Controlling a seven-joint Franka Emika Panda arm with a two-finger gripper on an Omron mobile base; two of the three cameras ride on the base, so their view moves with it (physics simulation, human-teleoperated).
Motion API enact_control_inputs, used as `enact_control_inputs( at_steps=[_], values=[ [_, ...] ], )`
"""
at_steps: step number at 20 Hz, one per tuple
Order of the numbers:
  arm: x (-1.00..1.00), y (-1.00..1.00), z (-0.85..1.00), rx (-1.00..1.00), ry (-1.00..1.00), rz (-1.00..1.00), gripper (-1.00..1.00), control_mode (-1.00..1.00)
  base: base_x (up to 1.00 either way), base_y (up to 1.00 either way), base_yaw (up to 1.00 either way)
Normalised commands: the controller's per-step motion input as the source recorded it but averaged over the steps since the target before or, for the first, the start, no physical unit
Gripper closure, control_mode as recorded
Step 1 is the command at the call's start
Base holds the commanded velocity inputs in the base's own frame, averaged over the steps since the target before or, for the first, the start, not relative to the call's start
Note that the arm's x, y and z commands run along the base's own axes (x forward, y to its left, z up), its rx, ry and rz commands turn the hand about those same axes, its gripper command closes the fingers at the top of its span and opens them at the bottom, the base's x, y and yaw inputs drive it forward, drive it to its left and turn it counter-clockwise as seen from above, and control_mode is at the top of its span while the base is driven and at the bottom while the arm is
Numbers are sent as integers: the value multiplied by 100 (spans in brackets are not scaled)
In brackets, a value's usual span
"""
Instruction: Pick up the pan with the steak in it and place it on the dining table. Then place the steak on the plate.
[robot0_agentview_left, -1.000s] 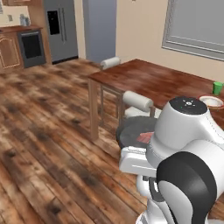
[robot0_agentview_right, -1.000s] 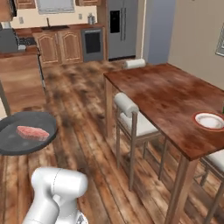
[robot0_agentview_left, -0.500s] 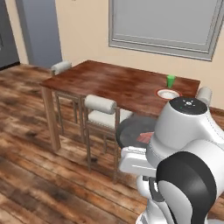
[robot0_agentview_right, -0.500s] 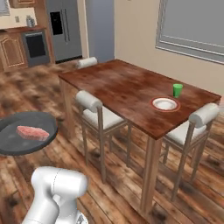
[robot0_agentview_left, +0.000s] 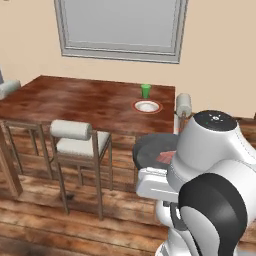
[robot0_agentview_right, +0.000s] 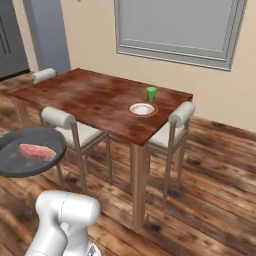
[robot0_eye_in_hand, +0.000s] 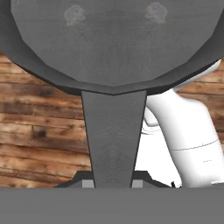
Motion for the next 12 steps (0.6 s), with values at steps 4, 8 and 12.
enact_control_inputs(
  at_steps=[4, 8, 12],
  values=[
    [0, 0, 0, 0, 0, 0, 100, 100, 0, 0, -50],
    [0, 0, 0, 0, 0, 0, 100, 100, 0, -11, -17],
    [0, 0, 0, 0, 0, 0, 100, 100, 0, 3, 0]
  ],
)
